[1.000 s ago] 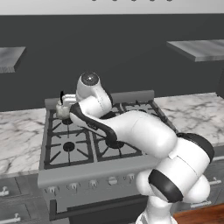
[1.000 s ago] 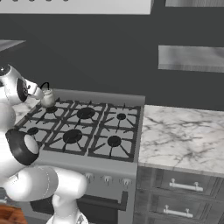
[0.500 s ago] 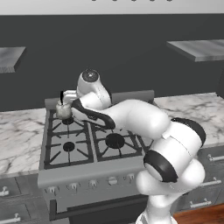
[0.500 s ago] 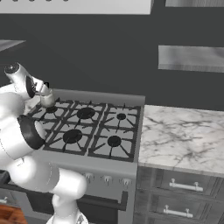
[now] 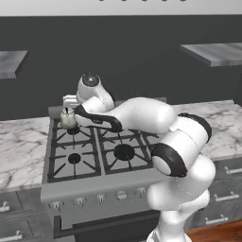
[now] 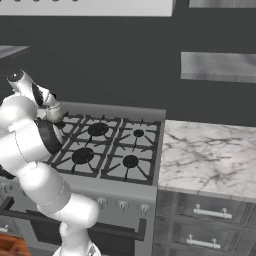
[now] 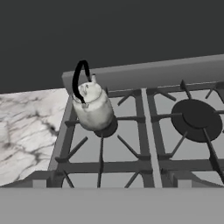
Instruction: The kettle is done boiling. Turn off the stove, then wait for 300 timesteps before moving the kettle to the dining table.
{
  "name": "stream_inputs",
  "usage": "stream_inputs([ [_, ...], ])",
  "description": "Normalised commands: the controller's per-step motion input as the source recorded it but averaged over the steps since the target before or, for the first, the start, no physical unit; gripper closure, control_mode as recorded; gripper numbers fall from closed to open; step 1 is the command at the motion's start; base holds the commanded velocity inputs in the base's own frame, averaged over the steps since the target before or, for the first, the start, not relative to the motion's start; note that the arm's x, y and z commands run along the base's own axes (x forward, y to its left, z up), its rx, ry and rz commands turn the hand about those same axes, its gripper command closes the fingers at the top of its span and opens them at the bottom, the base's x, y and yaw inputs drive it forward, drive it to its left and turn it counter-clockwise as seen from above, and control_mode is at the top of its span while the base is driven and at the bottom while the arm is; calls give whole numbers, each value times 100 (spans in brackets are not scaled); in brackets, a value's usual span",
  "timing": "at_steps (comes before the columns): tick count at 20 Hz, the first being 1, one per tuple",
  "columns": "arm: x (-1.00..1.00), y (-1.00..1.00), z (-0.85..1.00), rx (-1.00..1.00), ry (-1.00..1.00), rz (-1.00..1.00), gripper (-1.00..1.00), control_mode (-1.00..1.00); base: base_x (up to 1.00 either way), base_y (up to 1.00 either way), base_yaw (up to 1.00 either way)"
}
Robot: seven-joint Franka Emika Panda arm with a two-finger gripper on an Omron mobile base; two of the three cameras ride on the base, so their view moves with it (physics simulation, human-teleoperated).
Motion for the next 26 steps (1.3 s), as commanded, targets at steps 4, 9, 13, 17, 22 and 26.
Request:
stream_inputs([
  [4,28,18,0,0,0,0,-100,-100,0,0,0],
  [9,14,3,-2,-1,0,0,-100,-100,0,0,0],
  [13,16,7,-10,-4,0,0,-100,-100,0,0,0],
  [17,19,9,-7,-2,0,0,-100,-100,0,0,0],
  [22,18,9,-10,0,0,0,-100,-100,0,0,0],
  [26,11,2,0,1,0,0,-100,-100,0,0,0],
])
